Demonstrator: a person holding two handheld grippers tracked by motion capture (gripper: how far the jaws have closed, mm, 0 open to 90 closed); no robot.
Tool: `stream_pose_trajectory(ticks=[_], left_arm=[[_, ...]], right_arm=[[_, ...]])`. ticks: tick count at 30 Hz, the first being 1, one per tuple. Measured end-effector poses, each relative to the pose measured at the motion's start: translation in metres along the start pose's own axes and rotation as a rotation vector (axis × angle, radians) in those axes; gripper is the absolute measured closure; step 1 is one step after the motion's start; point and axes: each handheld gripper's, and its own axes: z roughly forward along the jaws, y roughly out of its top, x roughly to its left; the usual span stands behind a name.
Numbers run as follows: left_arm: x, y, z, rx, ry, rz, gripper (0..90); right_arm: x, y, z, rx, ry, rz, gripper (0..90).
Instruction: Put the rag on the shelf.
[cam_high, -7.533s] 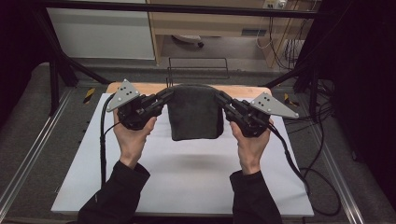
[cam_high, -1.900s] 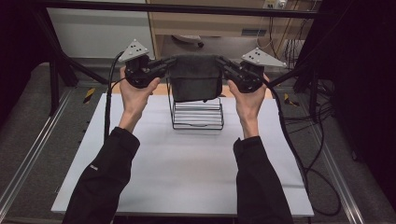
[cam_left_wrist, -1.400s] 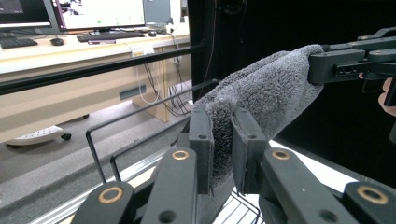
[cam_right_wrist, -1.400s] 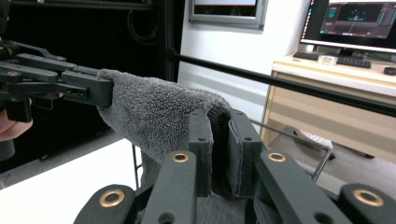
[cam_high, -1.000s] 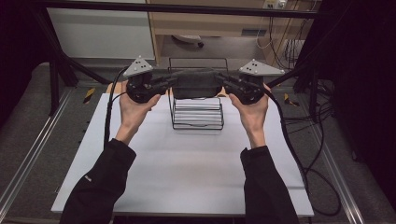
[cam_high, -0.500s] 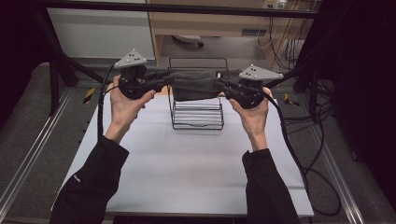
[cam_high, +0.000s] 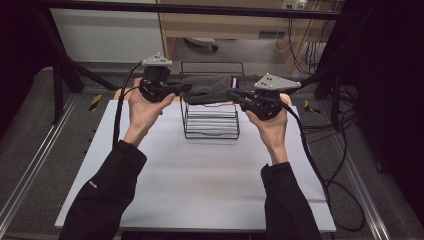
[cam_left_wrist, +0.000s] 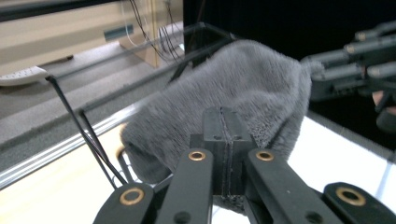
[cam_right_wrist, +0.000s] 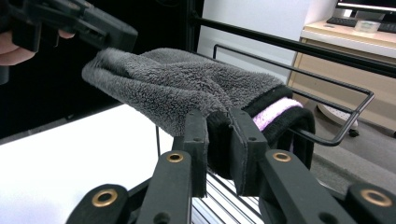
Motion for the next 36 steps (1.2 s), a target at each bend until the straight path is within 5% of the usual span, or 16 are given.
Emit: stream_pose_trajectory(ticks=[7,13,21,25,30,36], left_arm=[[-0.002,-0.011,0.007,0.038,0.002,0.031,89.7],[-0.004,-0.020,0.015,0.060,-0.001,0.053,89.8],[-0.002,-0.032,0.024,0.064,0.012,0.065,89.8],[0.001,-0.036,0.026,0.062,0.024,0.062,89.8],[0.003,-0.042,0.031,0.062,0.034,0.048,89.8],[0.008,-0.048,0.038,0.038,0.046,0.018,89.8]], right_arm=[[0.001,-0.003,-0.002,0.012,0.005,0.005,64.0],[0.002,0.003,-0.011,-0.028,-0.001,0.004,52.9],[0.002,0.007,0.009,-0.001,0.042,0.055,89.0],[0.001,-0.003,0.022,0.072,0.016,0.065,90.0],[-0.009,-0.023,0.028,0.094,-0.006,0.129,90.0],[-0.012,-0.033,0.031,0.090,-0.015,0.132,90.0]])
